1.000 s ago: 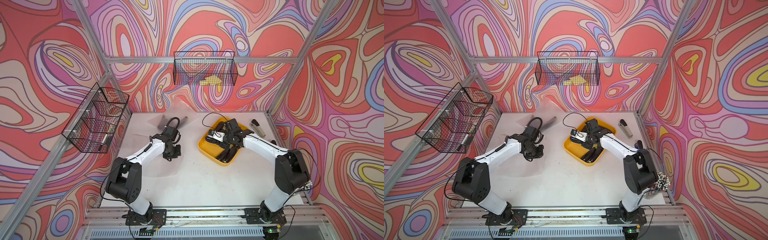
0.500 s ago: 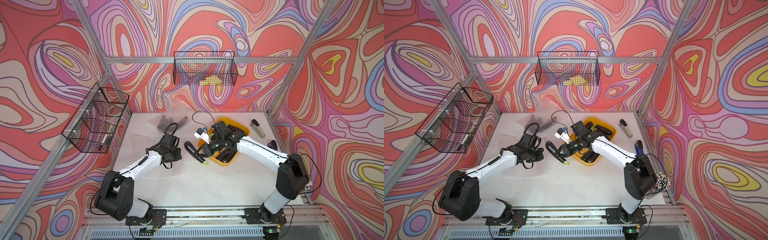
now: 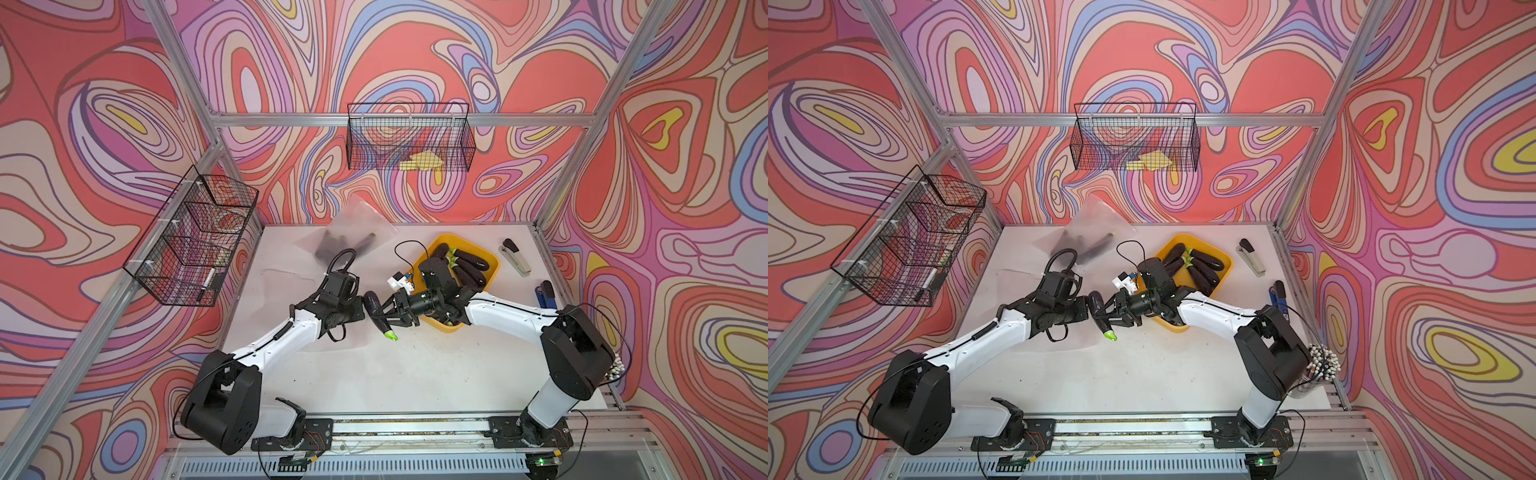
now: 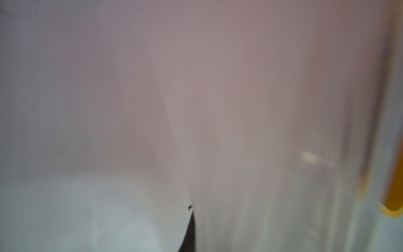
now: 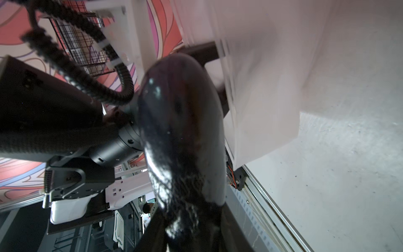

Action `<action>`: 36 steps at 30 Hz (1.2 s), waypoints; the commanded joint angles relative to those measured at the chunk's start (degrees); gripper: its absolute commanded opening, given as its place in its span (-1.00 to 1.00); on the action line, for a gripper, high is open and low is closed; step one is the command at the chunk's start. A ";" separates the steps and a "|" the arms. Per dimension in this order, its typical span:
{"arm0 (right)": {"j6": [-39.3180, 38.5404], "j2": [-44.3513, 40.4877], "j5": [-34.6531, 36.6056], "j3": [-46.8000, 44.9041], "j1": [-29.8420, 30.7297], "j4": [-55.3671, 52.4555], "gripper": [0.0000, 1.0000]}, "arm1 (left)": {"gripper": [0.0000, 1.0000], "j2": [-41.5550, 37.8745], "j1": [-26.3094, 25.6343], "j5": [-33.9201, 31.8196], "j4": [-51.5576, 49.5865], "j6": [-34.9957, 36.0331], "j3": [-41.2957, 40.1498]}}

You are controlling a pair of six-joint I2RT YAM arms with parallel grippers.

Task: Place the eggplant in a zip-top bag and seal the zipper
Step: Place the eggplant in the zipper food storage bag.

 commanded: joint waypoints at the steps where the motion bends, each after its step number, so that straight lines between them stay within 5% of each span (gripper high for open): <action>1: 8.43 3.04 -1.22 0.08 0.49 6.18 -0.91 | -0.98 -2.89 -0.82 0.55 4.19 -0.34 -1.73; 13: 8.21 6.20 -7.47 1.28 0.70 6.41 -0.92 | -1.00 -5.62 -0.79 9.67 13.58 0.55 -5.86; 20: 7.59 0.78 -6.52 -0.59 -2.13 4.23 -0.93 | -1.00 -4.17 -0.85 4.88 8.25 2.63 -4.49; 32: 8.41 -0.59 -13.49 -3.99 -4.60 11.84 -0.97 | -1.00 4.90 1.18 18.72 16.65 -1.32 -4.54; 36: 3.05 -1.06 -13.23 -4.39 -4.59 5.51 -0.96 | -1.00 6.32 1.36 20.59 16.74 -0.83 -4.32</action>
